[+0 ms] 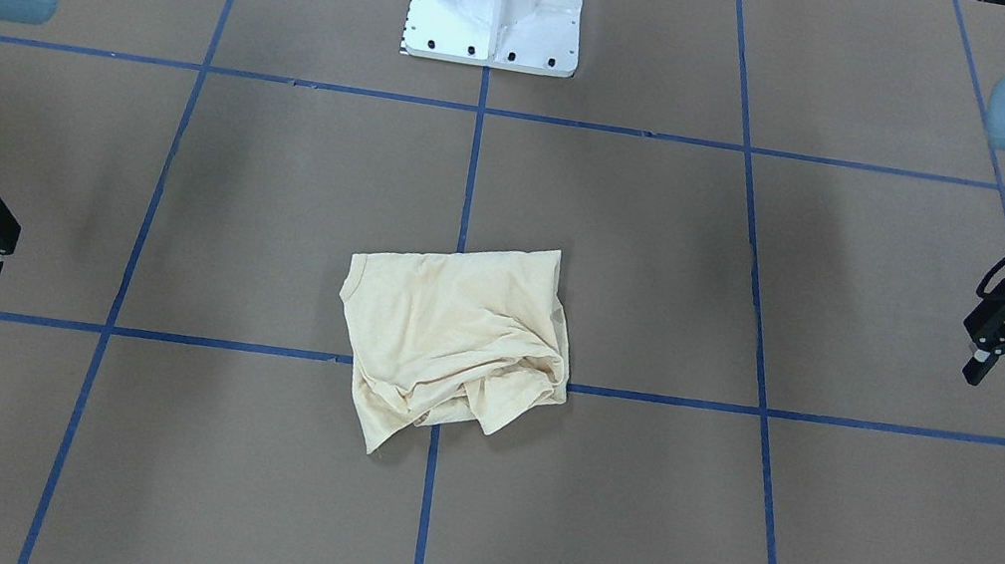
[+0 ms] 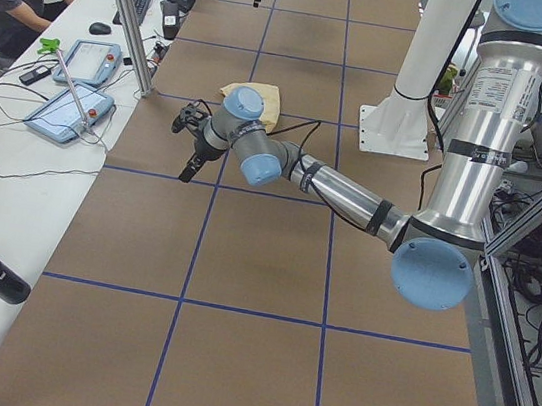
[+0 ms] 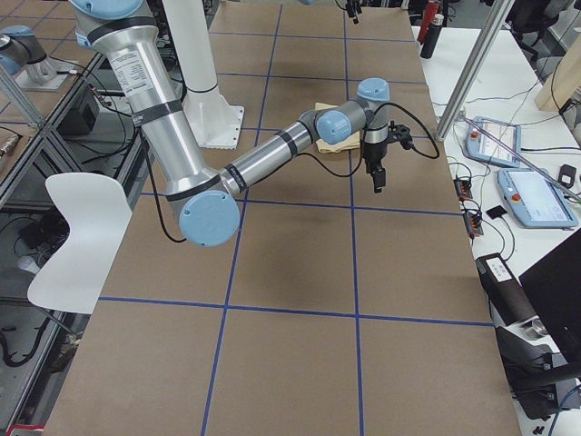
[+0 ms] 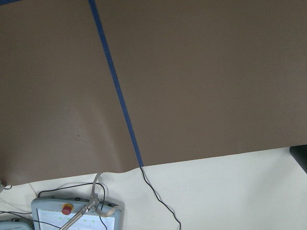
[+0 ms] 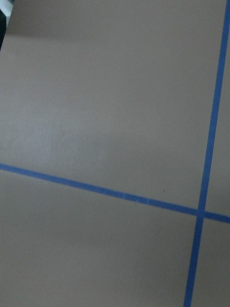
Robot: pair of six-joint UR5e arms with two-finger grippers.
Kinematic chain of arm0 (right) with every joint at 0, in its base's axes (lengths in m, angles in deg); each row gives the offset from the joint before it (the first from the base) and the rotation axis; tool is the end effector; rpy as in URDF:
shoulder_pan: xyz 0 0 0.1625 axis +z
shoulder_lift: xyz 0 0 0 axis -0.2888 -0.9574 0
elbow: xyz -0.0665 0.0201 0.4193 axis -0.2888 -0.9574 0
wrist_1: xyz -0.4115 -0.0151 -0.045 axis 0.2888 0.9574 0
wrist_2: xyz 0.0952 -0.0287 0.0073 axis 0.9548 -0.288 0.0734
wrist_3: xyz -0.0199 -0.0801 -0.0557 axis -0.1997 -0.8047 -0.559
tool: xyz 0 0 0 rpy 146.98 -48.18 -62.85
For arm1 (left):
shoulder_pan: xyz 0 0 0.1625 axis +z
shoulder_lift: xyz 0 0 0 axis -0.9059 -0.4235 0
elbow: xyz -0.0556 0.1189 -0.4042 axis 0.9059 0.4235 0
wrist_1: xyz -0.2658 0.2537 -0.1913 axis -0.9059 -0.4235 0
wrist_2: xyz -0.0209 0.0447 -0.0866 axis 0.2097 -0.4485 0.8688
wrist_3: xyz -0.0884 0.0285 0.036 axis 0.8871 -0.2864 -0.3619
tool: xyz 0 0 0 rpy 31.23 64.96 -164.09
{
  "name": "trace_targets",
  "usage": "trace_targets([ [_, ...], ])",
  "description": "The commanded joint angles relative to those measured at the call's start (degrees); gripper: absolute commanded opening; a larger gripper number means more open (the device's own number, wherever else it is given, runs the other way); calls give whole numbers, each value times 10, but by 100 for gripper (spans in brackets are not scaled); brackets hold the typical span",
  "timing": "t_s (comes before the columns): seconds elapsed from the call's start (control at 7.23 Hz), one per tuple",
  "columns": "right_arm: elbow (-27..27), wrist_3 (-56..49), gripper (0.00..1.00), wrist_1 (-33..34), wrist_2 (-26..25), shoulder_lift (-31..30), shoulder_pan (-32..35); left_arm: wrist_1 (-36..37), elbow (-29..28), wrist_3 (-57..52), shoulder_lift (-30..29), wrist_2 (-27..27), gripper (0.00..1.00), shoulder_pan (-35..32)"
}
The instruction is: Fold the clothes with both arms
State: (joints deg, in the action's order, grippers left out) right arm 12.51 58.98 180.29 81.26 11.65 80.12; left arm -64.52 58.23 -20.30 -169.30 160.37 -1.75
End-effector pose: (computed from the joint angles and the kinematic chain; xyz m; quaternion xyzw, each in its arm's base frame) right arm -0.1973 -0.5948 0.3911 0.1128 -0.2978 -0.0430 0.9470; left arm 0.1354 -0.5512 0.4390 0.2847 0.3671 -0.0005 0.8856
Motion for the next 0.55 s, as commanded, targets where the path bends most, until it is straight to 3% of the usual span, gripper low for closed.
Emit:
trace_targets([
  [0.0,-4,-8,100,-5,-24,-65,37,3,4,-88,51,-2,100,-4],
  [0.14,0,-8,100,-5,-9,-93,71,18,0,-177,61,2,100,-37],
  [0.41,2,-8,100,-6,119,-129,125,115,0,-277,66,60,100,-121],
])
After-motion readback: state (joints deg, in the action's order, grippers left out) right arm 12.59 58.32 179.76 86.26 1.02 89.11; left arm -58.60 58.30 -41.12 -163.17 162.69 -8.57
